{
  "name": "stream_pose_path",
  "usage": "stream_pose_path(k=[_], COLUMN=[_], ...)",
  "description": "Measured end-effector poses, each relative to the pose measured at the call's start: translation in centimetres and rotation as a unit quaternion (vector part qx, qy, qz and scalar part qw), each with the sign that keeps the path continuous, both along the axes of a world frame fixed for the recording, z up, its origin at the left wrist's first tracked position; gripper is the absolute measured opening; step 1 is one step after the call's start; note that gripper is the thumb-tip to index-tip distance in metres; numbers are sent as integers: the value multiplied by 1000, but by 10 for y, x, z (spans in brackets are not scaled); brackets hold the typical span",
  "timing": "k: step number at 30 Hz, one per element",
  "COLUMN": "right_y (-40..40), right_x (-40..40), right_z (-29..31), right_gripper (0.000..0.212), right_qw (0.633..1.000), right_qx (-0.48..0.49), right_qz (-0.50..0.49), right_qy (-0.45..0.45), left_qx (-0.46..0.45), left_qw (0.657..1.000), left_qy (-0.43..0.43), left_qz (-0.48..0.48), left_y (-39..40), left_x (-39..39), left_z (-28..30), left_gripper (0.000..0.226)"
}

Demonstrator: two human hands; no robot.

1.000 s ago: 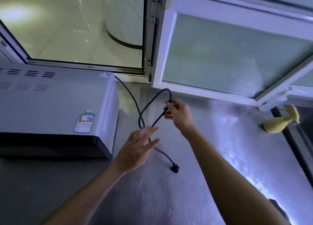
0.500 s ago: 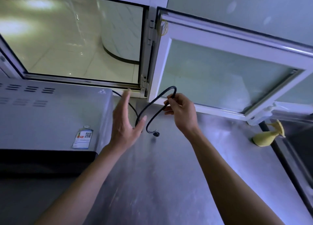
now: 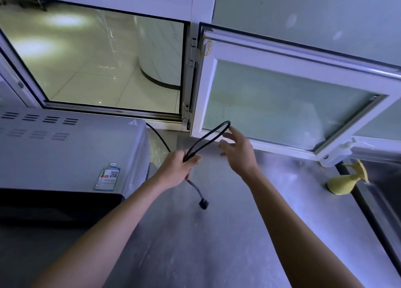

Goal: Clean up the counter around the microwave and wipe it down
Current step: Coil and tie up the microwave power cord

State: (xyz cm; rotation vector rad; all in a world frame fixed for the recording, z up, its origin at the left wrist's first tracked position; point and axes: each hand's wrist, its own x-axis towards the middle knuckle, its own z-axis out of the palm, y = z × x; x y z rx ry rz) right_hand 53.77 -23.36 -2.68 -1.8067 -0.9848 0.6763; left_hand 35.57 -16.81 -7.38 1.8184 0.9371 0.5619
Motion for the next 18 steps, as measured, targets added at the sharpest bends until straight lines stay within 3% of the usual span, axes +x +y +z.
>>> stream_pose_path(k=[3,5,7,12,18], right_y=[-14,-19,-18,-21,-22], right_x=[1,2,5,2,-2], right_z=[-9,-18,-31,-59,-64], right_gripper=[62,61,57,35,25], right_qw=[982,935,887,835,853], right_qx=[11,59,66,-1,59], right_qz=[-2,52,127,215,217], right_qy=[-190,-347,-438,-506,-471], left_qx=[18,18,20,33,23], left_qw=[998,995,993,993,989], left_qy=[60,89,106,93,92], left_qz=[-6,-30,-45,-66,-110], left_y=[1,-1,-3,-7,-6], left_x=[2,5,6,4,-5], left_z=[0,1,3,4,8], left_gripper=[46,48,43,34,36])
